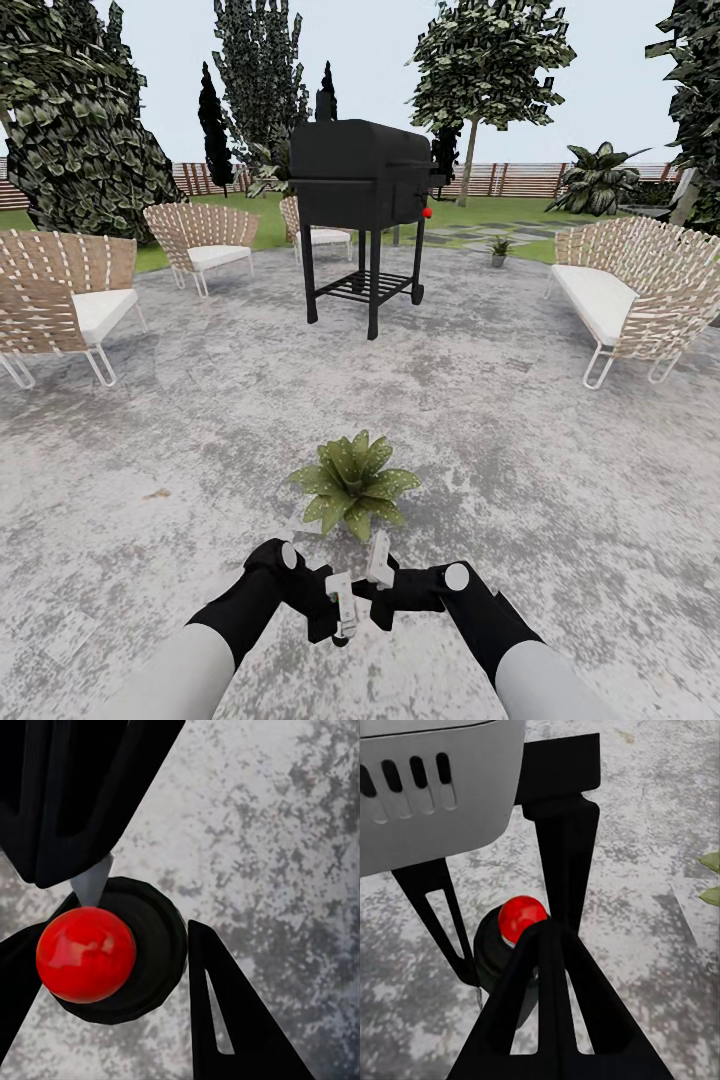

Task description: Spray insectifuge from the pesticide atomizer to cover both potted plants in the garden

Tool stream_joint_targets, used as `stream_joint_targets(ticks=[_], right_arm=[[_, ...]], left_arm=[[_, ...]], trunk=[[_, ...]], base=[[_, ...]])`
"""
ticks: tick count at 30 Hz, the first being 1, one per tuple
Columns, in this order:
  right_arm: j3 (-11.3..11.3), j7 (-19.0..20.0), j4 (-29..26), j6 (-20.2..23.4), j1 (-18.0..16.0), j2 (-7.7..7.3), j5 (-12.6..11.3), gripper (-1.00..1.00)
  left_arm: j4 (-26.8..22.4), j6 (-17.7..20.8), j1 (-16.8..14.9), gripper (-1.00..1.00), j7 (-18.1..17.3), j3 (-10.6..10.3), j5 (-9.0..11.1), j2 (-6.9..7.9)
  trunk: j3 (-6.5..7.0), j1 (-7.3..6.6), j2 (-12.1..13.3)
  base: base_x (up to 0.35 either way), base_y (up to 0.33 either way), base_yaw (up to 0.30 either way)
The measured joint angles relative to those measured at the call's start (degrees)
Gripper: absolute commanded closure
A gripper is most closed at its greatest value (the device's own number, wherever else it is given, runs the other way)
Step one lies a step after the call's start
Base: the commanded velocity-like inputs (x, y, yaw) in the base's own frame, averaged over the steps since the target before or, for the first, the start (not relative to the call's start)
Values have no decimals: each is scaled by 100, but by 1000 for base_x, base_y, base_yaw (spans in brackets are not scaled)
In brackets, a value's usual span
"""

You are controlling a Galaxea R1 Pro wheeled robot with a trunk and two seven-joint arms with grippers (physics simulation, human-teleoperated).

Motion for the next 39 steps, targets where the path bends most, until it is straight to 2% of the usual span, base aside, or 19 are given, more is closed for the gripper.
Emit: stream_joint_targets(ticks=[4, 7, 13, 16, 18, 19, 22, 24, 25, 26, 29, 31, 33, 36, 37, 39], right_arm=[[0, 0, 0, 0, 0, 0, 0, 100], [0, 0, 0, 0, 0, 0, 0, 100], [0, 0, 8, 0, 0, 0, 0, 100], [1, 0, 16, 0, 0, 0, 0, 100], [1, 0, 18, 0, 0, 0, 0, 100], [1, 0, 20, 0, 0, 0, 0, -100], [-5, -12, 24, -3, 0, -8, 1, -100], [-32, -43, 9, -10, 2, -24, -1, -100], [-49, -67, 9, -11, 1, -50, -3, -100], [-60, -168, 16, -11, 0, -128, -6, -100], [-104, -920, 154, -11, 19, -610, -35, -100], [-262, -1348, 513, -103, 32, -899, -156, -100], [-609, -1793, 956, -464, 57, -1148, -444, -100], [-1219, -2646, 1688, -941, 130, -1513, -664, -100], [-1433, -3064, 1941, -1209, 197, -1580, -733, -100], [-1663, -4111, 2294, -1979, 479, -1621, -812, -100]], left_arm=[[37, -5, 0, 100, 6, -4, -12, 18], [278, -9, -7, 100, 29, 6, -65, 102], [351, -26, 6, 100, 27, 22, -37, 760], [354, -27, 8, 100, 27, 60, -49, 1053], [354, -27, 10, 100, 29, 70, -41, 1195], [354, -27, 14, 100, 29, 72, -41, 1256], [355, -27, 55, 100, 97, 76, -43, 1356], [405, -21, 73, 100, 349, 118, -18, 1404], [495, -20, 76, 100, 562, 240, 52, 1415], [611, -23, 77, 100, 840, 481, 169, 1421], [907, -85, 87, 100, 1584, 1216, 557, 1437], [1212, -501, 95, 100, 2102, 1598, 886, 1434], [1760, -987, 99, 100, 2717, 1901, 1289, 1421], [2516, -1608, 100, 100, 3672, 2067, 1866, 1414], [2672, -1782, 102, 100, 4002, 2084, 2083, 1413], [2826, -2150, 201, 100, 4569, 2096, 2674, 1416]], trunk=[[0, 0, 0], [0, 0, 0], [0, 0, 0], [0, 0, 0], [0, 0, 0], [0, 0, 0], [0, 0, 0], [0, 0, 0], [0, 0, 0], [0, 0, 0], [0, 0, 0], [-1, 0, 0], [-1, 0, 0], [-1, 0, 0], [-1, 0, 0], [-2, 0, 0]], base=[[0, 0, 0], [0, 0, 0], [0, 0, 0], [0, 0, 0], [0, 0, 0], [0, 0, 0], [0, 0, 0], [0, 0, 0], [0, 0, 0], [0, 0, 0], [0, 0, 0], [0, 0, 0], [0, 0, 0], [0, 0, 0], [0, 0, 0], [0, 0, 0]])
